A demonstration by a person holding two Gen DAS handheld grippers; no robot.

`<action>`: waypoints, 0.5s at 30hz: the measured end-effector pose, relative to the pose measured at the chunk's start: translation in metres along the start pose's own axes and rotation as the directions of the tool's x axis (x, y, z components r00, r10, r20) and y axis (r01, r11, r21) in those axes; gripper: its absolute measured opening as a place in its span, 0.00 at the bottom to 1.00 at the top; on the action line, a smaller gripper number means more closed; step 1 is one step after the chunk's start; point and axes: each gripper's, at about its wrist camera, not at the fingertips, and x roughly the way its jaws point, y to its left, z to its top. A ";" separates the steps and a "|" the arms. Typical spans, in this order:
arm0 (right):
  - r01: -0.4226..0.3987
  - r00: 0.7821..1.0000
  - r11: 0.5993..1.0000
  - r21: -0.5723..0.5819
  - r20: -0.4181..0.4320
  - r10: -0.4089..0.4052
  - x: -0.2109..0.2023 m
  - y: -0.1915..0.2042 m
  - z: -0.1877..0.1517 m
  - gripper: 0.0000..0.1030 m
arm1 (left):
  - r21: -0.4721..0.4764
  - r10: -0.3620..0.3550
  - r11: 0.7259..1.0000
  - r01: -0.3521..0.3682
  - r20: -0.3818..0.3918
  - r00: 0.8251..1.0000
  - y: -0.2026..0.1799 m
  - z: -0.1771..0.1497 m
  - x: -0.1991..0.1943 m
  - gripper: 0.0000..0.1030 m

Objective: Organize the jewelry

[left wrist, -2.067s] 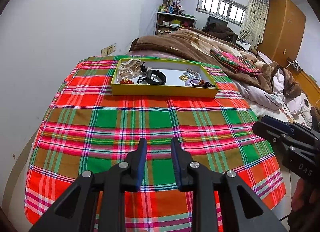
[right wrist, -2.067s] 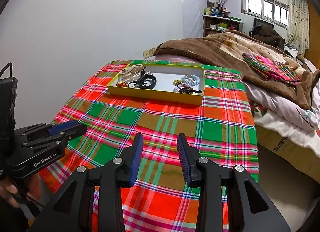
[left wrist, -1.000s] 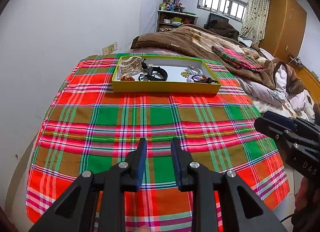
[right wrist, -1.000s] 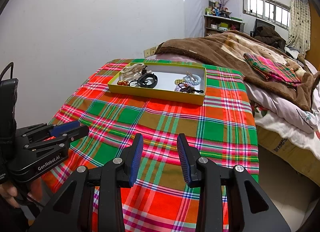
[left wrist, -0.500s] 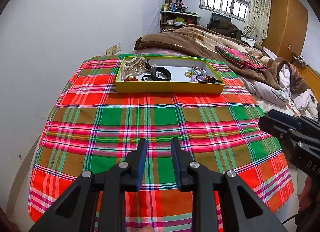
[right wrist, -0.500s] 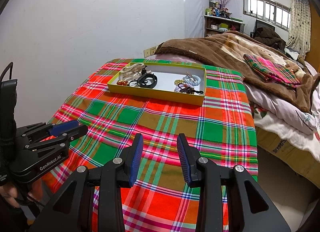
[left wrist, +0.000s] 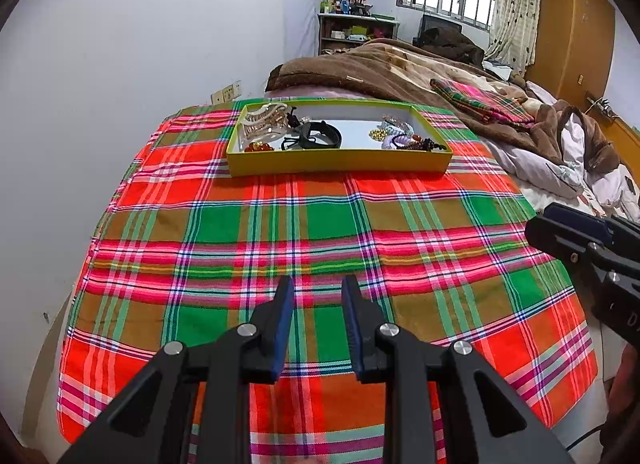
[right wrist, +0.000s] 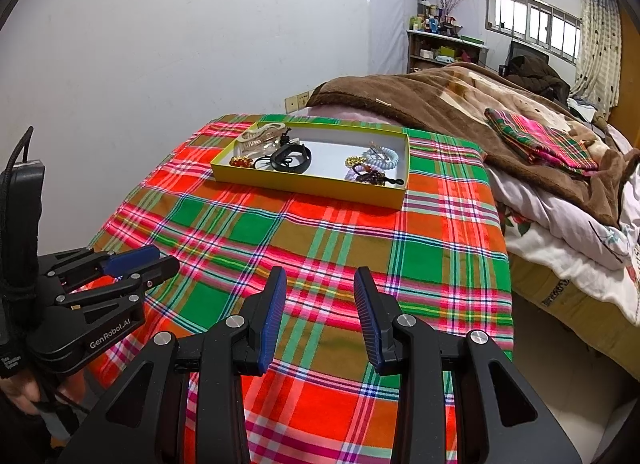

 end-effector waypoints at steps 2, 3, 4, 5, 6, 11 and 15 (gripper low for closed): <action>0.001 1.000 1.000 0.000 0.000 -0.001 0.000 0.000 0.000 0.35 | 0.002 0.002 1.000 -0.002 -0.002 1.000 0.000 -0.001 0.001 0.25; 0.001 1.000 1.000 -0.001 0.000 -0.001 0.000 0.000 0.000 0.35 | 0.002 0.002 1.000 -0.002 -0.004 1.000 0.000 -0.001 0.002 0.25; 0.002 1.000 1.000 -0.001 0.000 -0.002 0.000 0.000 0.000 0.35 | 0.002 0.005 1.000 -0.005 -0.005 1.000 0.000 -0.001 0.003 0.25; 0.002 1.000 1.000 -0.002 0.000 -0.002 0.000 0.000 0.000 0.35 | 0.001 0.005 1.000 -0.005 -0.006 1.000 0.000 -0.002 0.003 0.25; 0.003 1.000 1.000 -0.003 0.001 -0.003 0.000 0.000 0.000 0.35 | -0.001 0.006 1.000 -0.006 -0.007 1.000 0.000 -0.002 0.003 0.25; 0.006 1.000 1.000 -0.003 0.001 -0.006 0.000 0.000 -0.001 0.35 | -0.005 -0.001 1.000 0.001 -0.013 1.000 0.000 -0.003 0.005 0.25; 0.009 1.000 1.000 -0.004 0.004 -0.009 -0.002 0.001 -0.001 0.35 | -0.008 -0.009 1.000 0.009 -0.010 1.000 0.000 -0.004 0.005 0.25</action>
